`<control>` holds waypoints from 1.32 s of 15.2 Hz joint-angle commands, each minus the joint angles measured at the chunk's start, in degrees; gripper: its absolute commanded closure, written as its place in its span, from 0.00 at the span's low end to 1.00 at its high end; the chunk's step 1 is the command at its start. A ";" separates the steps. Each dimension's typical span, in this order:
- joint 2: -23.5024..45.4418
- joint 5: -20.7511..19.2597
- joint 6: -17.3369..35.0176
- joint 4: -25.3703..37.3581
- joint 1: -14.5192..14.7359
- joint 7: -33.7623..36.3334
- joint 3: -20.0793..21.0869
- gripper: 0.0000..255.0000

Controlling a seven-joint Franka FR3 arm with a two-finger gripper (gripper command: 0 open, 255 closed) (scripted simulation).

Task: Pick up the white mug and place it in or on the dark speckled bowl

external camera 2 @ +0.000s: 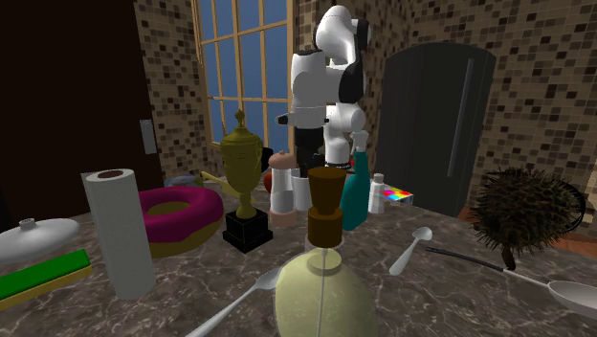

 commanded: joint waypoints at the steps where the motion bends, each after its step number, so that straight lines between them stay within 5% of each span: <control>1: 0.73 -0.48 1.46 -0.80 -0.03 0.26 0.01 0.00; 8: 0.73 -0.48 1.45 -0.80 -0.02 0.26 0.01 0.00; 9: 0.73 -0.48 1.45 -0.80 -0.02 0.26 0.01 1.00; 20: -0.35 0.24 -0.11 -0.16 -0.05 -0.25 -0.05 1.00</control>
